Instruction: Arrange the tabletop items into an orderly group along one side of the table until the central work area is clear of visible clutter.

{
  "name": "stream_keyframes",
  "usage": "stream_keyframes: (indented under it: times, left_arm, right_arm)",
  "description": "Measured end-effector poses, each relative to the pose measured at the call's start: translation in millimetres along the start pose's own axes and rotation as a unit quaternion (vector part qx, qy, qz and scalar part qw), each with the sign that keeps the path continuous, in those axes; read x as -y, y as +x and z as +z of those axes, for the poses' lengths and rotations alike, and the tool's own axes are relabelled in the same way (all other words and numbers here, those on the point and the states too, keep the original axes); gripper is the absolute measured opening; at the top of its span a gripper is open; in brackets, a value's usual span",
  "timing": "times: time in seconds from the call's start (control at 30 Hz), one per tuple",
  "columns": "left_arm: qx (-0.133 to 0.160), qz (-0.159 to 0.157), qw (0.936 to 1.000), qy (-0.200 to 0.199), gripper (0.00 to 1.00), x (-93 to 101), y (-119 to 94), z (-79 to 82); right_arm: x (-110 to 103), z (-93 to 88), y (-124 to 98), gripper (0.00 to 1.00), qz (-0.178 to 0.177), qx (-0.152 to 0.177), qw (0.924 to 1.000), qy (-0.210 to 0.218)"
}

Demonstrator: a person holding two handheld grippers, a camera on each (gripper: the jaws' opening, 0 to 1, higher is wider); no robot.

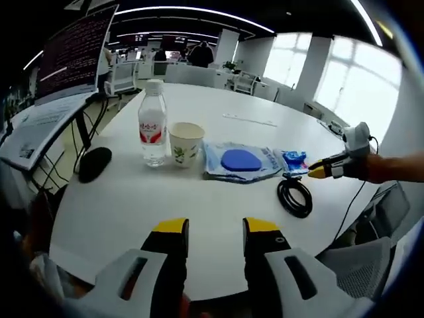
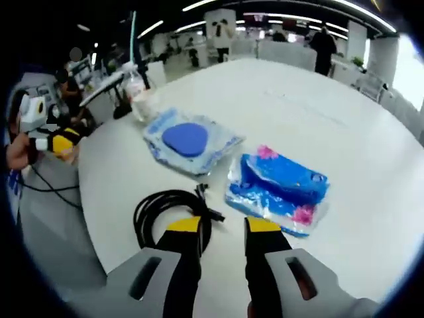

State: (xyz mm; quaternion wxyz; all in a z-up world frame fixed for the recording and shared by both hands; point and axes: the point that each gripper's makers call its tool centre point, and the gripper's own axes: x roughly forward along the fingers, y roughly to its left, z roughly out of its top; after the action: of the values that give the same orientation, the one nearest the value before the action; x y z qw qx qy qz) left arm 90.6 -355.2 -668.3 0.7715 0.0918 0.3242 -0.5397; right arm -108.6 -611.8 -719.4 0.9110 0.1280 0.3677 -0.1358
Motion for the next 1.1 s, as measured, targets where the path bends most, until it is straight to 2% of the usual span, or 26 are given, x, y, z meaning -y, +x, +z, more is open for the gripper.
stream_keyframes:
  times: [0.27, 0.4, 0.57, 0.83, 1.1]
  left_arm:
    - [0.008, -0.006, 0.9999, 0.012, 0.33, -2.9, 1.5, 13.3]
    - [0.012, -0.012, 0.9997, 0.019, 0.35, -3.2, 0.9, 19.8]
    - [0.018, -0.018, 0.999, 0.036, 0.36, -5.7, -1.2, 30.8]
    - [0.027, -0.026, 0.9983, 0.045, 0.37, -7.4, -6.1, 41.8]
    - [0.029, -0.024, 0.9984, 0.042, 0.37, -11.1, -11.0, 38.0]
  right_arm:
    - [-6.8, -14.0, -37.1, 0.35, -0.017, 0.033, 0.9988, 0.032]
    - [-12.6, -13.8, -53.5, 0.44, -0.029, 0.054, 0.9974, 0.036]
    - [-18.1, -14.0, -66.6, 0.46, -0.038, 0.067, 0.9962, 0.041]
    - [-27.3, -17.8, -70.8, 0.51, -0.037, 0.068, 0.9963, 0.037]
    - [-32.8, -21.3, -70.3, 0.51, -0.036, 0.069, 0.9959, 0.047]
